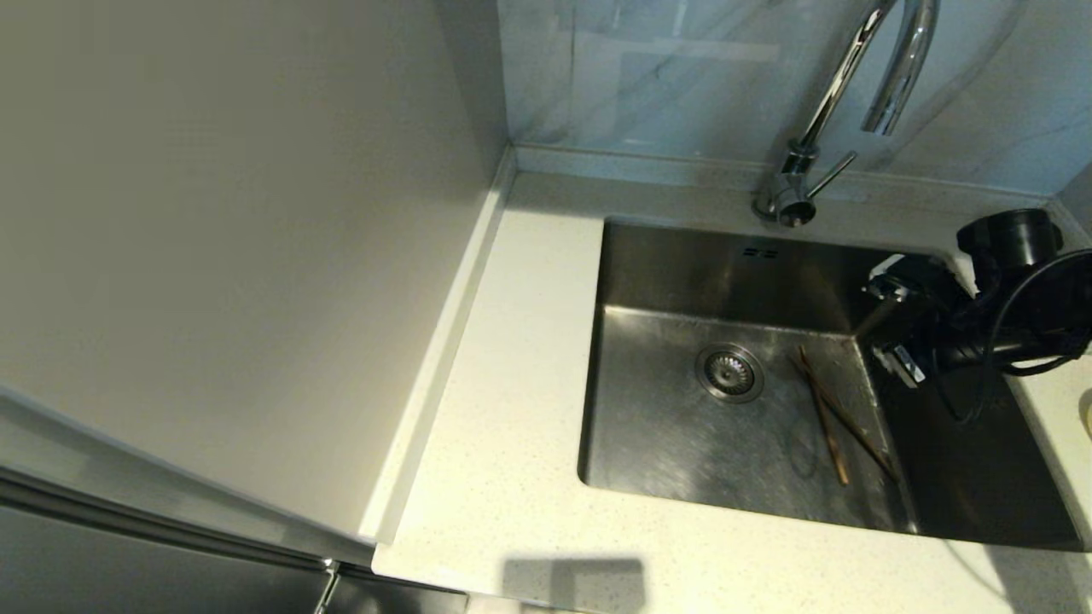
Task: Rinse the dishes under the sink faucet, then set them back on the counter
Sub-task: Place the chopsticks on the bowl
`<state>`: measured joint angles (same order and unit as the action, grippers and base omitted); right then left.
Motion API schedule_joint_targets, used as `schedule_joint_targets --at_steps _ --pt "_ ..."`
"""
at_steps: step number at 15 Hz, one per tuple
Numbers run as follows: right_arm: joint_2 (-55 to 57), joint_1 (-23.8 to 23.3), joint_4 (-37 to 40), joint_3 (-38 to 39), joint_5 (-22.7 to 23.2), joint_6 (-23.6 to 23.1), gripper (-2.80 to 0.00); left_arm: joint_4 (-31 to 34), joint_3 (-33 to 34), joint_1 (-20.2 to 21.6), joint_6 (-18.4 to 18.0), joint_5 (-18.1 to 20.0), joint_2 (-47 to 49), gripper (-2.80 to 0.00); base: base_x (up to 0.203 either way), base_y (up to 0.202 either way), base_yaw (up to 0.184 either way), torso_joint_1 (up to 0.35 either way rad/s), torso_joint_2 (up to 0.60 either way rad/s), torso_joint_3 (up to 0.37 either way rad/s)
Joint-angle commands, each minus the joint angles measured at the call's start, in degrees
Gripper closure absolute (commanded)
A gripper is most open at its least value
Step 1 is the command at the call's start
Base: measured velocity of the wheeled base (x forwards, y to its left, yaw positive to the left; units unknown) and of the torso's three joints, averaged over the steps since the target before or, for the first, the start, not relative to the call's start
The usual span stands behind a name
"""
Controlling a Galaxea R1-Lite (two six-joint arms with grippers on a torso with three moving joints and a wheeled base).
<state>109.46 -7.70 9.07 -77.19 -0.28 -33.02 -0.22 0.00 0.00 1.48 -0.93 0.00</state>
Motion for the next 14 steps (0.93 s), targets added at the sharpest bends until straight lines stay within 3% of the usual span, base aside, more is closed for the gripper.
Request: schedule_joint_targets --at_steps 1,9,14 --pt "3.4 1.2 0.1 -1.9 -1.5 3.3 0.00 0.0 0.0 0.0 0.0 0.0 -0.2 0.00 0.000 0.000 0.000 0.000 0.00 0.000" --pt "9.3 1.6 0.2 -4.3 -4.1 12.7 0.00 0.0 0.0 0.0 0.0 0.0 -0.2 0.00 0.000 0.000 0.000 0.000 0.00 0.000" --pt "11.3 1.7 0.6 -5.8 -4.4 12.9 0.00 0.0 0.0 0.0 0.0 0.0 -0.2 0.00 0.000 0.000 0.000 0.000 0.00 0.000"
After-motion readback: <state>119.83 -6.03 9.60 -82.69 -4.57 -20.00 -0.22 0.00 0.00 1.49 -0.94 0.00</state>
